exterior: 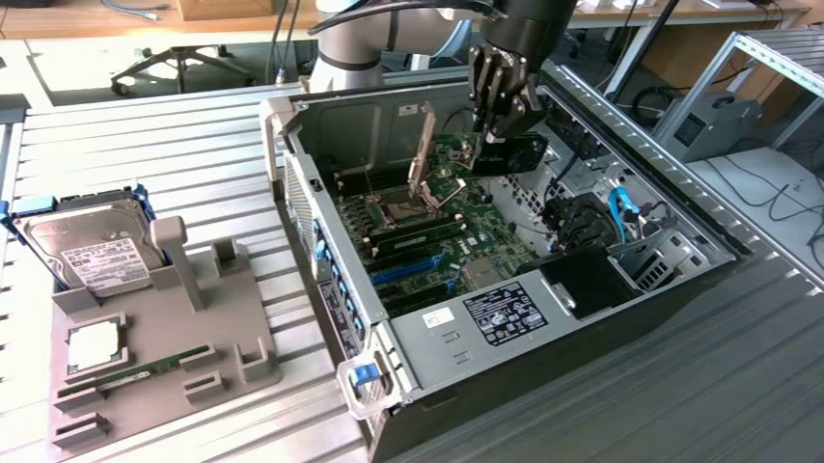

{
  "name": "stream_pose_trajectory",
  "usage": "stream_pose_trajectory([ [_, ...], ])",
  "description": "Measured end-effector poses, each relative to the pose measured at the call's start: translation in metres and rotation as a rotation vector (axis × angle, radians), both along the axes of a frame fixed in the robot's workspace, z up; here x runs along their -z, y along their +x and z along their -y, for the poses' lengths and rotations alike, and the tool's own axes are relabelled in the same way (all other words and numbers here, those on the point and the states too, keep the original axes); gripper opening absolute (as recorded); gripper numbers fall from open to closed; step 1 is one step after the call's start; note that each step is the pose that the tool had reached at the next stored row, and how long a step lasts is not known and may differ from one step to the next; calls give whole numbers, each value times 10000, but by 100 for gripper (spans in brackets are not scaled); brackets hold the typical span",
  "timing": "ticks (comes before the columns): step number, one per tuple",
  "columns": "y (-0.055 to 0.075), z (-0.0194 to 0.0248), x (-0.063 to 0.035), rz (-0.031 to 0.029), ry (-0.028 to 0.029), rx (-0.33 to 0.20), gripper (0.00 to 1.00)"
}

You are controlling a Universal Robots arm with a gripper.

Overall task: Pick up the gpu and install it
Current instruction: 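Insert the gpu into the slot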

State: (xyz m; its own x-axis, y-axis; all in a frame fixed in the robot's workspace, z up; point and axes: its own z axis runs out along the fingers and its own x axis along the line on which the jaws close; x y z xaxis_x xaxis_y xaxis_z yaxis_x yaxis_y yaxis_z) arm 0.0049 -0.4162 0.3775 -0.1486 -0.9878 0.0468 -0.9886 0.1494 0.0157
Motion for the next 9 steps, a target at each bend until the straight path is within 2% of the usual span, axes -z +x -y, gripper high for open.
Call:
stream_pose_trajectory([
  [2,1,0,1,0,0,-357,27],
  [5,0,0,1,0,0,-473,27],
  [7,0,0,1,-1,-1,-1054,27],
  [9,0,0,2,0,0,-1276,27],
])
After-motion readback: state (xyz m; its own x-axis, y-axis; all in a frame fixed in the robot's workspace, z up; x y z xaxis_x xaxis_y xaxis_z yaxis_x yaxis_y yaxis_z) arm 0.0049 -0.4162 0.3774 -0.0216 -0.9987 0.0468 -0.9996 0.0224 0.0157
